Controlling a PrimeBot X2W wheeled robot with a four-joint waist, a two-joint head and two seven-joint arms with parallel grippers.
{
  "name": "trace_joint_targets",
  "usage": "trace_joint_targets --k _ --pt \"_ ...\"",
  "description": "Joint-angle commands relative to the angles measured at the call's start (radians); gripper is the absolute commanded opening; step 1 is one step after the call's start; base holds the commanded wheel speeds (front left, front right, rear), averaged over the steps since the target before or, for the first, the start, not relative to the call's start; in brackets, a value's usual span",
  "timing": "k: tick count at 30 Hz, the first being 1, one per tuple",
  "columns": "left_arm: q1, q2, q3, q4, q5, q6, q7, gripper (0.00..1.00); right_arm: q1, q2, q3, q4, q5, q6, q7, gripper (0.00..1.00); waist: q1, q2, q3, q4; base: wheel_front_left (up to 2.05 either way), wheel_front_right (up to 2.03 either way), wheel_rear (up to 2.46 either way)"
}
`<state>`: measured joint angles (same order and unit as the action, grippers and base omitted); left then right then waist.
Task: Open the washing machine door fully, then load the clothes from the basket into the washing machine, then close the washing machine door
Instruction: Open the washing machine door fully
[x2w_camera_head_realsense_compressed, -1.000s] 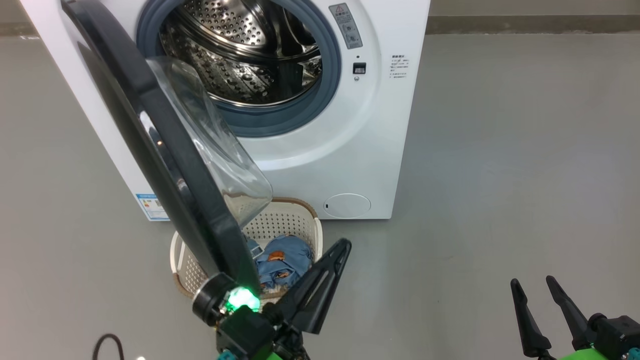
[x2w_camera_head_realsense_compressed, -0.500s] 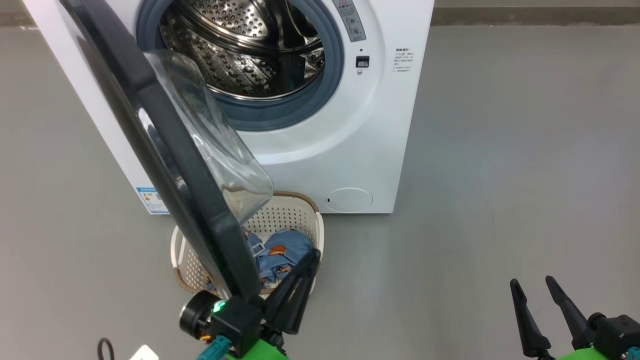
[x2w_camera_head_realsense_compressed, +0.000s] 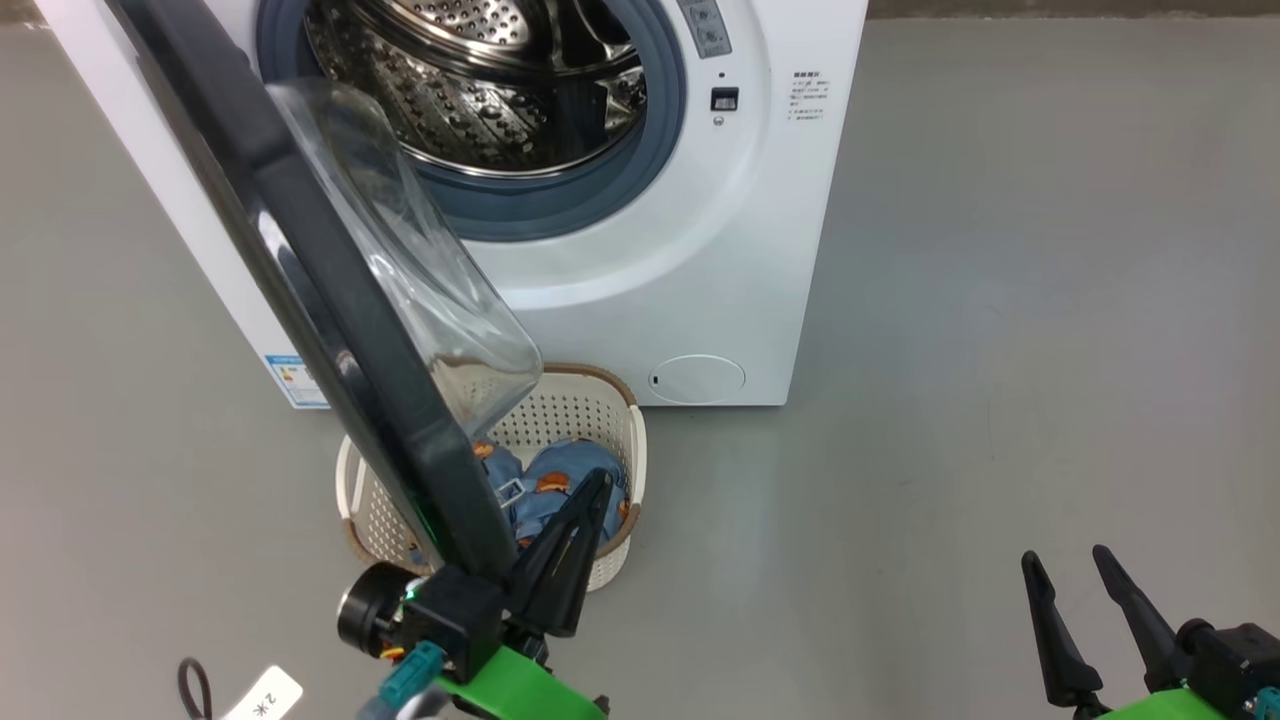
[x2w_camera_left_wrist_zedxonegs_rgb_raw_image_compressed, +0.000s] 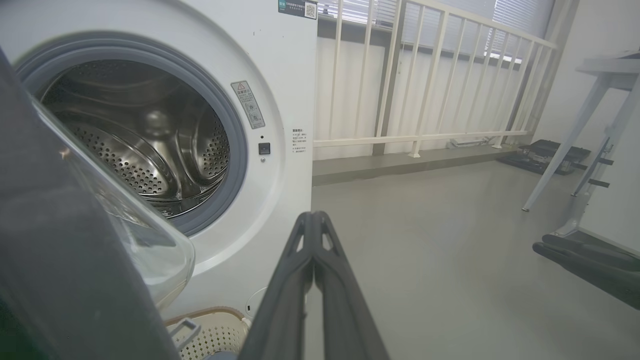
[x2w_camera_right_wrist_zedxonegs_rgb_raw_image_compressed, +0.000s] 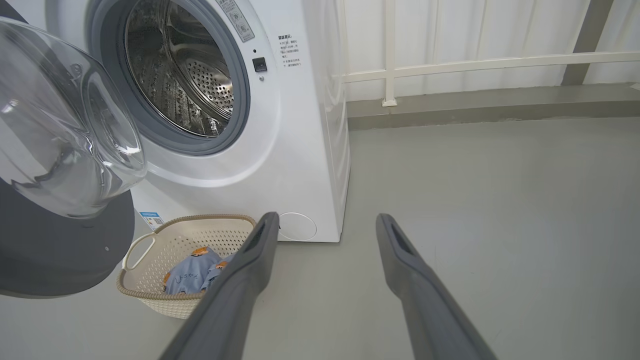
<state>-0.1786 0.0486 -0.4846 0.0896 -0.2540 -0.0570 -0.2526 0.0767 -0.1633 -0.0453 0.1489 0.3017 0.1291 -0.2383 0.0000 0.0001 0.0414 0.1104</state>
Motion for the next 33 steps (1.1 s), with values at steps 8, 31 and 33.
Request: trace_joint_targets --k 8,31,33 --pt "-0.055 0.002 0.039 -0.005 -0.011 0.008 -0.009 0.0 -0.052 -0.019 0.024 -0.019 0.002 0.002 -0.007 1.0 0.0 -0.0001 0.026 -0.002 0.0 0.0 0.0" --pt "-0.052 0.002 0.098 0.093 -0.028 0.05 -0.009 0.0 -0.066 -0.025 0.035 0.01 0.013 0.002 -0.012 1.0 0.0 -0.0001 0.032 0.021 0.0 0.0 0.0" --pt "-0.052 0.002 0.1 0.094 -0.028 0.049 -0.009 0.0 -0.066 -0.027 0.036 0.012 0.016 0.002 -0.012 1.0 0.0 -0.0001 0.033 0.02 0.0 0.0 0.0"
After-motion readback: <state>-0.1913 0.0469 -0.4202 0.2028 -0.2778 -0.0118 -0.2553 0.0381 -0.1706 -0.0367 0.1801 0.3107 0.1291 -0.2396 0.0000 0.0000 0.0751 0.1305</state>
